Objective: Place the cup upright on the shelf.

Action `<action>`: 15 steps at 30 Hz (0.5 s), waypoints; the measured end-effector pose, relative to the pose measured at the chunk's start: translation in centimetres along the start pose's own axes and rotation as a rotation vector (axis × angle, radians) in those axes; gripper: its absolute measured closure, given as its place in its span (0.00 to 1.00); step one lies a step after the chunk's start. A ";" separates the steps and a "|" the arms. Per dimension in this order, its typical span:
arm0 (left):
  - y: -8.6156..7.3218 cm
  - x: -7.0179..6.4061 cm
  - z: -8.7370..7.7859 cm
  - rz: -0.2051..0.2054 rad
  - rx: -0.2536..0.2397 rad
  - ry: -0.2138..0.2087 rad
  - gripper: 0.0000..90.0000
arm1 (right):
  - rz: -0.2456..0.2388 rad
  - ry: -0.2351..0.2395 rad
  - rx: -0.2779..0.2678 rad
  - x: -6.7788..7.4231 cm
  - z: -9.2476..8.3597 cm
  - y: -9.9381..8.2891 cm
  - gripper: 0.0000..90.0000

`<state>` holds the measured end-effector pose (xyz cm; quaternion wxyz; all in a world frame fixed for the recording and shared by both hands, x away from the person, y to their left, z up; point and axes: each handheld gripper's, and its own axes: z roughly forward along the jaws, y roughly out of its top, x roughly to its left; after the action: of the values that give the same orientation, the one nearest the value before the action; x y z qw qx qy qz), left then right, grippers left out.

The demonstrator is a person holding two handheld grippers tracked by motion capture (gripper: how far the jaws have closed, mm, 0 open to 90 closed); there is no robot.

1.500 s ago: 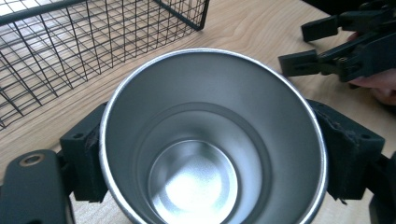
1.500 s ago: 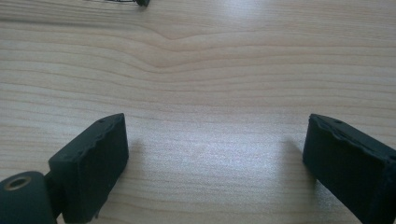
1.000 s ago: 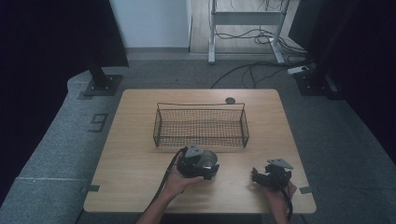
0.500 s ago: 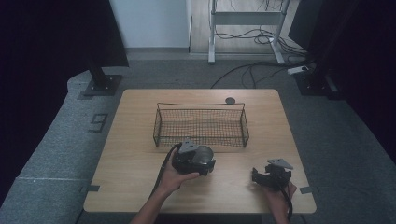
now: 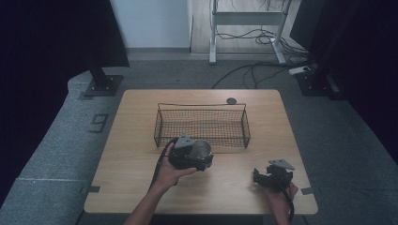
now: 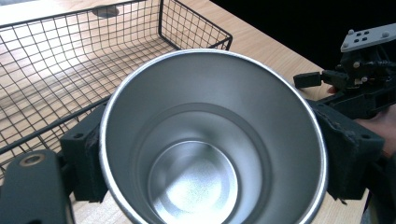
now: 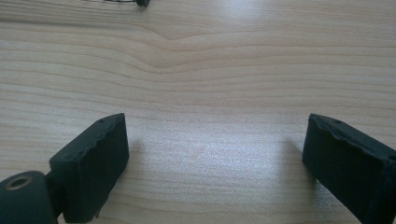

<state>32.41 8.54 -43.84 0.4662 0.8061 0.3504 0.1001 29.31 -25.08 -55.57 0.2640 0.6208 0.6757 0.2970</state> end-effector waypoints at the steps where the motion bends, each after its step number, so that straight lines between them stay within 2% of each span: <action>1: 0.1 0.0 0.0 0.000 0.001 0.002 0.16 | 0.000 0.000 0.000 0.0 0.0 0.0 0.08; 15: 1.1 0.3 -0.3 0.006 0.004 0.002 0.16 | -0.004 0.000 -0.001 0.0 0.0 0.0 0.08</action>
<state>32.97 8.62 -42.81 0.4638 0.8080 0.3487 0.1016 29.31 -25.11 -55.58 0.2650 0.6195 0.6766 0.2970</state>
